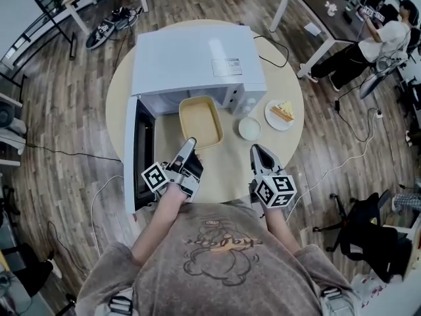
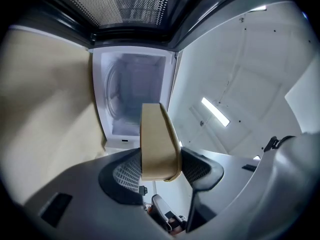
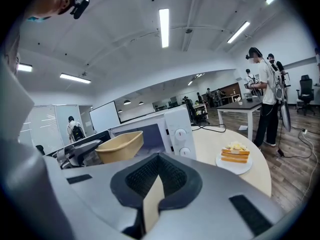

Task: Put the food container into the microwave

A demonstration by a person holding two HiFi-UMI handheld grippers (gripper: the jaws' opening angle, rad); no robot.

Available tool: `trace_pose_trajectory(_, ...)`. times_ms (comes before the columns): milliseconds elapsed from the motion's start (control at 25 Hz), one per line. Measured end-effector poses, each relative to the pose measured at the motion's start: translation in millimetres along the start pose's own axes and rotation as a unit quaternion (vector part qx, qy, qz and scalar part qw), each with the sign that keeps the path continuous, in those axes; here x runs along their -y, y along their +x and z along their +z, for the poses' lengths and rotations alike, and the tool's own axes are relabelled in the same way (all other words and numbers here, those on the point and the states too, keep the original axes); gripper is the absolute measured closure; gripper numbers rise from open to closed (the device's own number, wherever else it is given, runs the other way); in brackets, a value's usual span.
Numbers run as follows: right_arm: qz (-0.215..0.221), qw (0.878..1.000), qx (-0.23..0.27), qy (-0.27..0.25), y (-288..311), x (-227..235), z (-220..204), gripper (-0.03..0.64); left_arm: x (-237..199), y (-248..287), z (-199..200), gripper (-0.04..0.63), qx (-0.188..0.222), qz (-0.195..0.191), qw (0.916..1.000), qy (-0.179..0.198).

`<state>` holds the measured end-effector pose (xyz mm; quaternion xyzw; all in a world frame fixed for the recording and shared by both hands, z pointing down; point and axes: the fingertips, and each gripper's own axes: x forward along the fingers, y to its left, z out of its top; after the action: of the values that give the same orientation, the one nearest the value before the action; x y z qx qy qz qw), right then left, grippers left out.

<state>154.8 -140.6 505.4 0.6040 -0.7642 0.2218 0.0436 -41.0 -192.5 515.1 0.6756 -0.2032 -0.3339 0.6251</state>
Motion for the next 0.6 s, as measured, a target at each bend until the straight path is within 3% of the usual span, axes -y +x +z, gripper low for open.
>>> trace_pose_trajectory(600, 0.096, 0.995, -0.024, -0.021, 54.9, 2.1, 16.6, 0.615, -11.8, 3.4, 33.4, 0.350, 0.105, 0.009, 0.9942, 0.021)
